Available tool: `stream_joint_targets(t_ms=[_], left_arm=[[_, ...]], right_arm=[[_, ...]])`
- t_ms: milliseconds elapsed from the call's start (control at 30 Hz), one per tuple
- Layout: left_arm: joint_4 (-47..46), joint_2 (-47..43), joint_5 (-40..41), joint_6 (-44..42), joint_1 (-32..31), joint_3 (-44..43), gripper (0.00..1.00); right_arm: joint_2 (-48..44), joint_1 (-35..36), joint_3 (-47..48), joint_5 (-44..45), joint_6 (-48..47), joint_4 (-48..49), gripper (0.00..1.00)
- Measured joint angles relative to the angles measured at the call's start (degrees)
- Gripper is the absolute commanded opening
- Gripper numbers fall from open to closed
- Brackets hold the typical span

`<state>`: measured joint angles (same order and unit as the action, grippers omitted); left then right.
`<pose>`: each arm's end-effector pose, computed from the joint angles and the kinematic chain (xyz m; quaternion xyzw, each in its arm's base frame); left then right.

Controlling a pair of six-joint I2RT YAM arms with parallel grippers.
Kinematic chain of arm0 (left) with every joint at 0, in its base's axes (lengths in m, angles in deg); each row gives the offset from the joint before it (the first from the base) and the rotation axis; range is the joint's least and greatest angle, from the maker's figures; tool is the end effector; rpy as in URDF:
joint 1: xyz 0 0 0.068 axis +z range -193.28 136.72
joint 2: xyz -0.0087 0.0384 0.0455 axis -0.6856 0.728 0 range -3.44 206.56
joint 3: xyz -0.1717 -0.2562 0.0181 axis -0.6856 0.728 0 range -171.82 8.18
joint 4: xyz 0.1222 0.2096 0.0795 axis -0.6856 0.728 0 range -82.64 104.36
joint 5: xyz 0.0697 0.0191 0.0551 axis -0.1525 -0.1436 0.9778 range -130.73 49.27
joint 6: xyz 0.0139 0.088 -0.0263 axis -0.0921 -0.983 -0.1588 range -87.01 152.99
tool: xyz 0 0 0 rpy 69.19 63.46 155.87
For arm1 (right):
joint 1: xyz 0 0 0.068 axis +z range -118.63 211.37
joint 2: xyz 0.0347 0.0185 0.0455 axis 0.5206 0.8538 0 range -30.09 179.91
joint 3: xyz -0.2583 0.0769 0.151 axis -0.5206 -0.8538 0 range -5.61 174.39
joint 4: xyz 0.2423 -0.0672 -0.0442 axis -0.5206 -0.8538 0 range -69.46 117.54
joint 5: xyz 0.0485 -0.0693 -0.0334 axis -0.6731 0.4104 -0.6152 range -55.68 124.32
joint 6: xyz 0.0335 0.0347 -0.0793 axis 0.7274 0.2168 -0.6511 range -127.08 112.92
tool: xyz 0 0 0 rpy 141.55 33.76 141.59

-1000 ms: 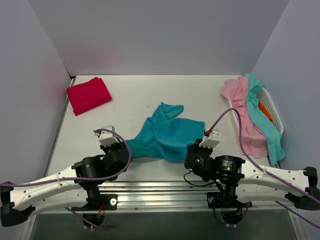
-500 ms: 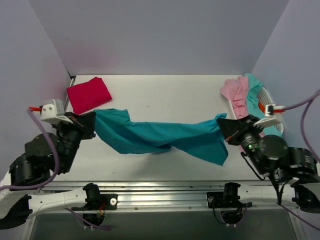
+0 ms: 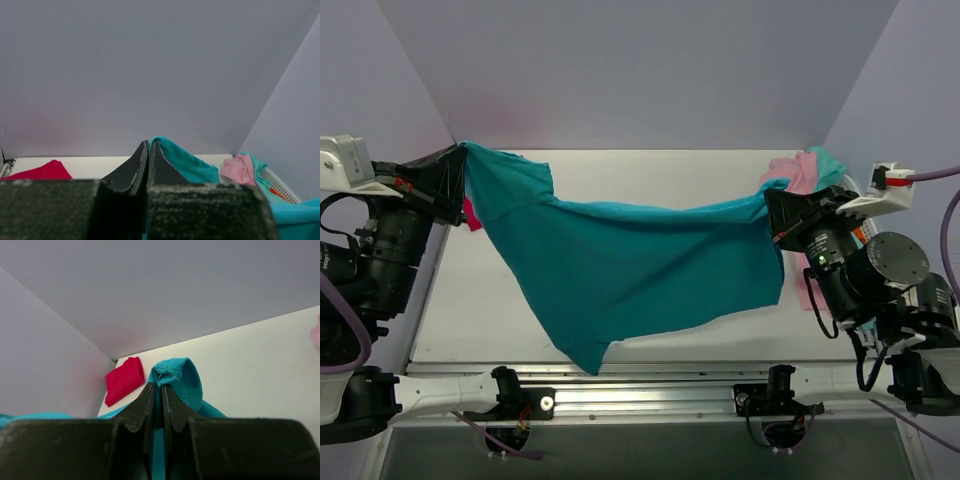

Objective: Fold and stack the t-shirts
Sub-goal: Flatten out the tshirt

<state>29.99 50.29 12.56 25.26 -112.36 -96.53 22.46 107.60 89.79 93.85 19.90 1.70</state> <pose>0.0821 -0.0269 0.6382 -0.0173 0.5982 -0.1939 0.7774 0.0896 0.0626 0.5928 0.1476 0.6356 0.3635 0.6648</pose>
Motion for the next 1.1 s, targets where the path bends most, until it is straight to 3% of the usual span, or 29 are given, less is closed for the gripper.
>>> stream_joint_targets(t_ms=[200,333,400,533,700,733,767,800,833,867,900,1000,1100], left_arm=[[-7.6,2.9,0.9,-6.8,0.9,3.8,0.02],[-7.3,5.1,-5.4,-1.5,13.2,12.3,0.02],[-7.9,6.5,-10.6,2.7,21.0,18.2,0.02],[-10.1,11.8,-22.4,10.0,33.5,29.1,0.02],[-17.1,31.8,-37.4,16.9,48.5,31.2,0.02],[-17.2,37.3,-39.5,17.8,50.6,28.6,0.02],[-17.1,43.4,-41.2,18.3,52.4,24.7,0.04],[-17.0,49.4,-42.5,18.8,53.8,20.3,0.09],[-15.9,55.3,-43.6,19.2,54.9,14.9,0.2],[-15.2,60.7,-44.5,19.5,55.9,9.6,0.32],[-14.3,65.3,-45.2,20.2,56.8,4.6,0.55],[-10.6,74.8,-47.6,23.3,59.1,-8.2,0.74],[-4.8,77.9,-47.5,24.5,60.6,-17.6,0.83]], right_arm=[[5.4,-0.1,-0.9,9.7,-3.1,2.6,0.0],[7.3,-4.7,-6.0,12.0,-3.0,4.6,0.0],[9.0,-13.5,-9.4,8.2,-2.4,5.6,0.0],[15.8,-37.4,-16.9,-8.7,-0.7,12.1,0.0],[39.8,-55.9,-17.8,-24.5,2.8,20.9,0.0],[46.1,-57.7,-15.0,-26.4,3.3,21.6,0.19],[53.6,-59.3,-9.7,-27.6,3.4,20.2,0.44],[61.0,-60.5,-3.3,-28.7,3.9,20.2,0.69],[67.9,-61.4,3.3,-29.2,3.9,19.8,0.99],[74.0,-62.0,9.8,-29.4,3.6,18.9,1.0],[79.6,-62.4,15.6,-29.6,3.2,18.7,1.0],[85.2,-63.0,22.1,-29.4,3.0,15.7,1.0],[85.0,-63.1,26.8,-27.5,2.1,13.2,1.0]])
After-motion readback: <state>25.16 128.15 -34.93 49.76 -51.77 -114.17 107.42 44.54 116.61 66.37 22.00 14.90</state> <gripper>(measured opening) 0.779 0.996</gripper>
